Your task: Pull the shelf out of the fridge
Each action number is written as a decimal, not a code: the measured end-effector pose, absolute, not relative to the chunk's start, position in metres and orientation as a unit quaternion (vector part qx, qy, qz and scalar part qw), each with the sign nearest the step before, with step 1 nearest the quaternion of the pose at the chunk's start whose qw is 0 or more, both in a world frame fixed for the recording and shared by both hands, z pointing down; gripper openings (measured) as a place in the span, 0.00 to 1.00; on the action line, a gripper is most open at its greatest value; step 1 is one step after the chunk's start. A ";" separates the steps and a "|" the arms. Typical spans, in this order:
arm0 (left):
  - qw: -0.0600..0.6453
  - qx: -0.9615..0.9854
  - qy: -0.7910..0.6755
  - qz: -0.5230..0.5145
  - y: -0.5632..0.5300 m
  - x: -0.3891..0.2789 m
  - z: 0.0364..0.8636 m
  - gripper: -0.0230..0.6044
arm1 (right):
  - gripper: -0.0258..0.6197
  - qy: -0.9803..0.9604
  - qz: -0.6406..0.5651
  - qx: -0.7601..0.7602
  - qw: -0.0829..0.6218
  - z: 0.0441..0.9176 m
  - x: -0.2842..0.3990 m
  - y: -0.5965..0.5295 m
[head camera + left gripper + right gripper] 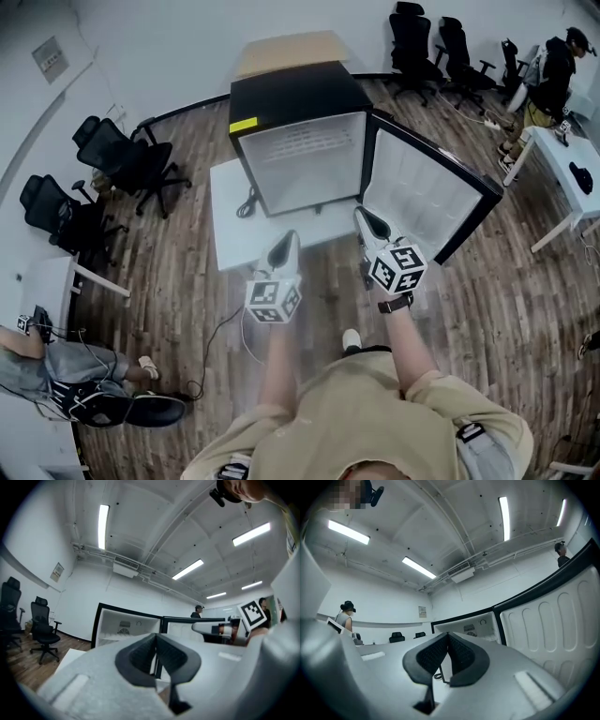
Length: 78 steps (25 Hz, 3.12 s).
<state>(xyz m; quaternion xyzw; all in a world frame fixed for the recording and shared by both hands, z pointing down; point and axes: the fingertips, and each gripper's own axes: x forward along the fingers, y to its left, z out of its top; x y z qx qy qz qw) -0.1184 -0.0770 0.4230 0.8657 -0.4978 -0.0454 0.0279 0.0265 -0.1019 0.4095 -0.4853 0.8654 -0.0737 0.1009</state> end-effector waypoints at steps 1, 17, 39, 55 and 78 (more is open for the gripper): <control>0.026 0.866 -0.497 -0.046 -0.091 -0.110 0.420 0.04 | 0.04 0.865 -0.073 -0.486 0.105 0.405 0.035 -0.117; 0.056 0.840 -0.539 -0.018 -0.206 -0.075 0.469 0.04 | 0.04 0.876 -0.145 -0.452 0.089 0.467 0.058 -0.240; 0.053 0.856 -0.514 -0.019 -0.315 -0.109 0.482 0.04 | 0.17 0.848 -0.263 -0.442 0.127 0.512 0.002 -0.354; 0.048 0.854 -0.518 0.009 -0.366 -0.142 0.500 0.04 | 0.63 0.766 -0.422 -0.387 0.294 0.528 -0.038 -0.437; 0.066 0.851 -0.520 0.000 -0.399 -0.166 0.497 0.04 | 0.12 0.655 -0.503 -0.341 0.449 0.538 -0.049 -0.499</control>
